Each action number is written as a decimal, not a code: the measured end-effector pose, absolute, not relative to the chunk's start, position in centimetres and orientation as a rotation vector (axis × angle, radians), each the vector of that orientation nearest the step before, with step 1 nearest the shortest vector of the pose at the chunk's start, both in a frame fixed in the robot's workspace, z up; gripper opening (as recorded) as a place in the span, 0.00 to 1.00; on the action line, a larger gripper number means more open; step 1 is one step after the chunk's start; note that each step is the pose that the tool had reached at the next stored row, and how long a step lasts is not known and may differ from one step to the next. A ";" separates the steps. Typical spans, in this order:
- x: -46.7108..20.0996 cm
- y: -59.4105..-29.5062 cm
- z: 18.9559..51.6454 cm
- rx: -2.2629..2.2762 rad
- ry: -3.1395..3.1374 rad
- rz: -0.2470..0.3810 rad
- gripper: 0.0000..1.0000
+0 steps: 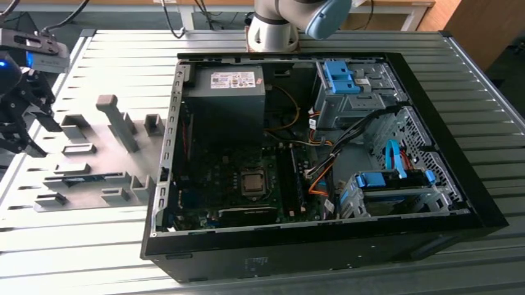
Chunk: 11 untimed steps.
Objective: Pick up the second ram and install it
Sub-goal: 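Pick up the second ram and move it above second insertion slot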
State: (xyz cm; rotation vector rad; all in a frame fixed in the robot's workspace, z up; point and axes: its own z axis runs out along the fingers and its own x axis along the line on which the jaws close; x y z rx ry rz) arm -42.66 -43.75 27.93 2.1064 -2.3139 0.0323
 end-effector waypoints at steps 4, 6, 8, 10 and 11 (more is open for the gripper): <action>-42.7 -43.7 28.6 2.106 -2.314 0.032 0.58; -42.7 -43.7 28.6 2.107 -2.314 0.032 0.58; -42.7 -43.7 28.7 2.106 -2.314 0.032 0.58; -42.7 -43.7 28.8 2.106 -2.314 0.032 0.58; -42.7 -43.7 28.8 2.106 -2.314 0.032 0.58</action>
